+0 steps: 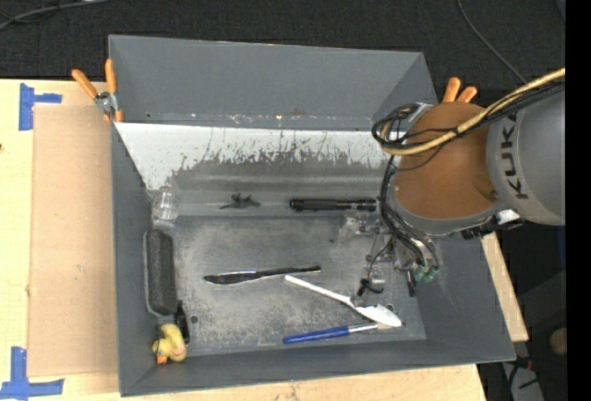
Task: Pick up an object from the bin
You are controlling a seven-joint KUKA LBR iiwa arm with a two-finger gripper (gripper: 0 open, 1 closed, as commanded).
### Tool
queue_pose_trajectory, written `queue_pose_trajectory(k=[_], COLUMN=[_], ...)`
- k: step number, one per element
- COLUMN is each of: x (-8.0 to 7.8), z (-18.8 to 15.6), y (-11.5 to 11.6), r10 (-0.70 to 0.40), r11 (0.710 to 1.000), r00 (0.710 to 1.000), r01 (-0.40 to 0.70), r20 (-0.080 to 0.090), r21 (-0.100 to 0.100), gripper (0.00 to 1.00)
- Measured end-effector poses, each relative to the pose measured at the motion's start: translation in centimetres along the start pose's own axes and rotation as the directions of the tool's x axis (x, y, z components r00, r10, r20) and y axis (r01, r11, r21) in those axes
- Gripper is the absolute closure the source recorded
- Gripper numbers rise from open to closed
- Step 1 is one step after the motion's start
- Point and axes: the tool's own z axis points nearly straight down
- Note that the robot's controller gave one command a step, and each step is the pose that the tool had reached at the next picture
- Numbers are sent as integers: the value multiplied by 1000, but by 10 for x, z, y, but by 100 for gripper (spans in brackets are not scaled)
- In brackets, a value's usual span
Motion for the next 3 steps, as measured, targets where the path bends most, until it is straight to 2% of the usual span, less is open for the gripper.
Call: queue_pose_trajectory(k=[1,2,3], x=[-2,-41,-39], z=[-3,59,69], y=[0,47,54], r10=[-1,51,63], r11=[1000,999,998], r00=[1000,999,998], r01=[1,-51,-63], r20=[7,14,7], r21=[0,-1,-1], gripper=[0,0,0])
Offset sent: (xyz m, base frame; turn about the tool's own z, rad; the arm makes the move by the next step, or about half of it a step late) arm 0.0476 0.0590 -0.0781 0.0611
